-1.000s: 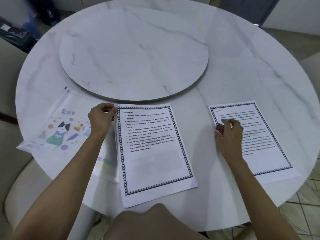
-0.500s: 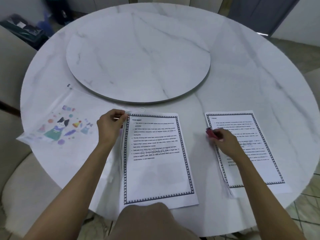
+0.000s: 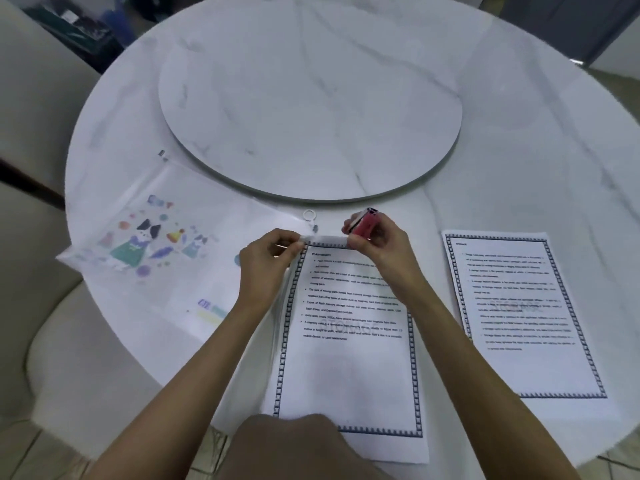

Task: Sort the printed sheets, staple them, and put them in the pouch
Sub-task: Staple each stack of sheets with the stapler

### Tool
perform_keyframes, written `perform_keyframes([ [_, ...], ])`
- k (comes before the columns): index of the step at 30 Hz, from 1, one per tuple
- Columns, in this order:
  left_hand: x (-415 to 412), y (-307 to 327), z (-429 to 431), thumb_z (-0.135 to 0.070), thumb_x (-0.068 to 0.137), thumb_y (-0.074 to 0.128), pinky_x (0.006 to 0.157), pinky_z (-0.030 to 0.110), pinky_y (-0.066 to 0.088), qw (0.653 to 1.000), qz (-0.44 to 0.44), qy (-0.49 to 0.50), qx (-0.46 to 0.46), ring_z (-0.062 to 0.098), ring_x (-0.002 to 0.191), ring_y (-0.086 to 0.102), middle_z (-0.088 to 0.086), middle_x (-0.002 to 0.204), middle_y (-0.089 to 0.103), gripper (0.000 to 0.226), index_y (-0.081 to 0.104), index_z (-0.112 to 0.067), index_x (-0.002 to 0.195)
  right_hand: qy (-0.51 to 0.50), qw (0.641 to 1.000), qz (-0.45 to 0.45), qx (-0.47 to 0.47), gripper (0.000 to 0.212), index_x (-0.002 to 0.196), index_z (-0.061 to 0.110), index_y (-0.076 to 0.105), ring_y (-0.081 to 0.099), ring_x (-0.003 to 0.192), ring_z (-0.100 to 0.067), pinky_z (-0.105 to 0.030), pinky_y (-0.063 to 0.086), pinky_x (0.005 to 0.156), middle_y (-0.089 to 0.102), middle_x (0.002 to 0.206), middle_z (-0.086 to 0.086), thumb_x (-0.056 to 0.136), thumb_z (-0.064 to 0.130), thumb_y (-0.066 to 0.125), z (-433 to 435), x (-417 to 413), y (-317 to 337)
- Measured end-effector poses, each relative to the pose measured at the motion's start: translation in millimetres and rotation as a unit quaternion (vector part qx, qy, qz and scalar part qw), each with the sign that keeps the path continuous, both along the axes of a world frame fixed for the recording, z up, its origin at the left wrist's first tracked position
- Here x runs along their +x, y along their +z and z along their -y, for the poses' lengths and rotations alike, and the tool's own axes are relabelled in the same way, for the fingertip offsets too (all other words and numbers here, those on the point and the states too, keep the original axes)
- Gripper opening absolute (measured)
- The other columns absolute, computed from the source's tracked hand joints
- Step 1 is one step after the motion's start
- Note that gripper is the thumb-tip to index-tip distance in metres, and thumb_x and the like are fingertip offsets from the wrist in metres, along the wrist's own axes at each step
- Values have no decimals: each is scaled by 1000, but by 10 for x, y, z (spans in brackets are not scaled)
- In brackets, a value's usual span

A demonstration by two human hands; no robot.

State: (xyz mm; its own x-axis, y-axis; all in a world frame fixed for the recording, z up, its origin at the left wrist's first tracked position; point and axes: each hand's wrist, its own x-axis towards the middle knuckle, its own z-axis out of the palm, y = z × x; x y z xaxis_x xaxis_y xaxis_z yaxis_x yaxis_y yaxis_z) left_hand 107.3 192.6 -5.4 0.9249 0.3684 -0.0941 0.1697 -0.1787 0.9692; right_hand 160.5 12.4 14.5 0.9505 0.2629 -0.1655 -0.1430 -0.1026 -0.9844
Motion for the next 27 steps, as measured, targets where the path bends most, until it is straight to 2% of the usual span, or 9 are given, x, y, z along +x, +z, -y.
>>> perform_keyframes([
  [3,4,-2,-29,-13,81,68,76,36,57,1000,-7,-12,-7,10,71,64,-11,74,67,19,64,-30,75,30,997,56,-46,26,95,18,60,62,86,-8,-29,51,89,68,100,-3,77,2,69,-153,56,37],
  [6,4,-2,-55,-13,82,68,74,28,57,1000,-6,-30,1,7,72,65,-15,75,67,21,62,-32,75,64,992,82,-77,27,94,20,60,63,82,-9,-22,50,84,68,100,1,75,5,71,-259,73,44],
  [8,13,-1,-70,-14,82,68,71,23,56,999,-2,-41,8,5,72,65,-15,77,67,19,62,-32,76,81,991,75,-68,27,96,16,60,62,81,-11,-16,48,77,68,103,-1,75,5,71,-307,72,31],
  [12,28,-5,-97,-14,82,67,67,14,52,999,2,-49,3,4,72,64,-15,80,67,13,64,-27,79,102,990,63,-67,28,101,6,59,62,81,-11,-14,47,74,67,104,-5,75,1,70,-370,94,11],
  [22,-3,18,-121,-13,83,66,63,7,44,998,7,-60,-9,-1,68,61,-16,80,66,11,65,-24,81,122,986,66,-92,29,99,8,61,64,85,-12,-16,48,76,68,102,-3,74,9,74,-425,149,40],
  [24,-18,38,-121,-13,83,66,62,6,43,998,15,-67,1,-3,68,60,-17,79,66,15,64,-27,80,137,983,64,-104,29,99,11,62,65,88,-13,-23,49,82,68,102,-2,73,14,75,-425,177,55],
  [27,-36,59,-105,-14,84,66,62,6,42,997,24,-73,8,-5,69,60,-18,79,65,15,64,-28,81,153,977,79,-129,26,97,20,61,64,92,-13,-48,45,94,68,103,3,74,20,73,-410,211,74],
])
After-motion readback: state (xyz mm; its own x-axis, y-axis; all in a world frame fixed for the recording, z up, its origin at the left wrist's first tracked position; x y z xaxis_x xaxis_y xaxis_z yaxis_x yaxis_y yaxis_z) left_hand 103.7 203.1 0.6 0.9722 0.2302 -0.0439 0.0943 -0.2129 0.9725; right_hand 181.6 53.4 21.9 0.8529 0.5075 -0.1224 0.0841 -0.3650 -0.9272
